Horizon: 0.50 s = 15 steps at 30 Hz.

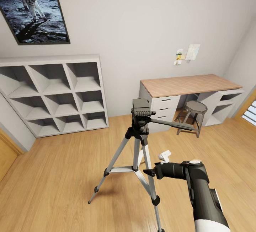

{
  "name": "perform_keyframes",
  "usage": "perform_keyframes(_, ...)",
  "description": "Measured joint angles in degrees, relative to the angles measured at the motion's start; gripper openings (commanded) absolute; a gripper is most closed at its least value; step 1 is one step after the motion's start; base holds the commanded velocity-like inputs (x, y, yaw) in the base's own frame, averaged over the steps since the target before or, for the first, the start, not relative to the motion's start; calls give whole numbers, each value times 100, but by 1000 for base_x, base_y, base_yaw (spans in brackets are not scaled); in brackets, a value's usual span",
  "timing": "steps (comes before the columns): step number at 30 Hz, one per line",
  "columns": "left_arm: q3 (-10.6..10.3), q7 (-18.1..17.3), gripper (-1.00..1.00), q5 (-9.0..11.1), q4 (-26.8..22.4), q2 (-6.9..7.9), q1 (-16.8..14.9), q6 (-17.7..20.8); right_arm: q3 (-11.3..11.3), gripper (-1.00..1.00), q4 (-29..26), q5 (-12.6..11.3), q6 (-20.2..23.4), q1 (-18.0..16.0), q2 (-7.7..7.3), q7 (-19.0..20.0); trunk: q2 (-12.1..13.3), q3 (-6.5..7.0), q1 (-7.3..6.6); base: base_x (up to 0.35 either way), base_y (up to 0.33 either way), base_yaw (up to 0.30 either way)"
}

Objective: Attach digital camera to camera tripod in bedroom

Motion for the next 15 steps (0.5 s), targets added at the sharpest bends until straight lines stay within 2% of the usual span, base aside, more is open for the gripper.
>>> perform_keyframes(3, 0, 0, -100, 0, 0, 0, 0, 0, -7, 100, 113, -44, -6, 0, 0, -140, 0, 0, 0, 0, 0, 0)
perform_keyframes(5, 0, 0, -100, 0, 1, 0, 0, 0, -5, 100, 178, -214, -9, 0, 0, -291, 0, 0, 0, 0, 0, 0)
perform_keyframes(9, 0, 0, -100, 0, 0, 0, 0, 0, -1, 100, 197, -305, -9, 0, 0, -358, 0, 0, 0, 0, 0, 0)
perform_keyframes(15, 0, 0, -100, 1, 4, 0, 0, 0, 2, 100, 203, -326, -9, 0, 0, -371, 0, 0, 0, 0, 0, 0)
